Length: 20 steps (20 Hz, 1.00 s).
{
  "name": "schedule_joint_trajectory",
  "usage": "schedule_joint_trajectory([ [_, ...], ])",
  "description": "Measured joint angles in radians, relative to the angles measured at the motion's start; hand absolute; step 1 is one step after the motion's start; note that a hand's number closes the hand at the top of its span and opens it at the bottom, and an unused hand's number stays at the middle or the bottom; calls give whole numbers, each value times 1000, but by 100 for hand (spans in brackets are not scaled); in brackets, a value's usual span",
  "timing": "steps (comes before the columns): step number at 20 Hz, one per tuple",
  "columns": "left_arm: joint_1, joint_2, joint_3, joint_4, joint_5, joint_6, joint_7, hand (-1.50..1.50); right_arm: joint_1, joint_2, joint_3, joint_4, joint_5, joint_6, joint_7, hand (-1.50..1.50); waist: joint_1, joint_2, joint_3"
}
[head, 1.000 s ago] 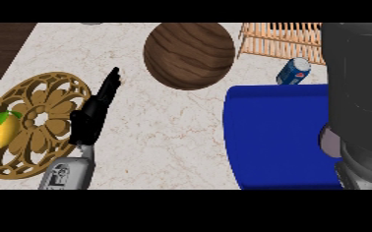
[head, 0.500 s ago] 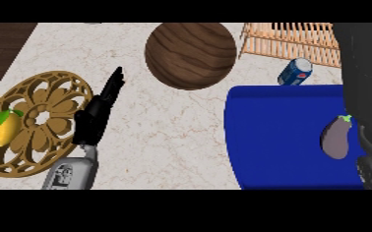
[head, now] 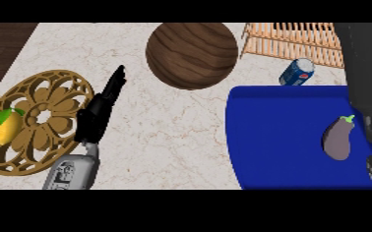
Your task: Pick the can from the tray and place it in the tiered shelf
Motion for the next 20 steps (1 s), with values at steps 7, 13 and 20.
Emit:
schedule_joint_trajectory([
  [7, 11, 1, 0, -8, 0, -4, 2, 0, -7, -4, -112, 116, -167, -209, -174, 150, 4, 1, 0],
  [13, 8, 0, 5, 3, -3, -2, -5, 0, -29, -53, -166, 234, -265, -274, -308, 150, 2, 1, 0],
  [20, -2, -13, 3, 13, -12, 13, 1, 0, -12, -125, -151, 339, -126, -300, -136, -150, -9, -2, -1],
])
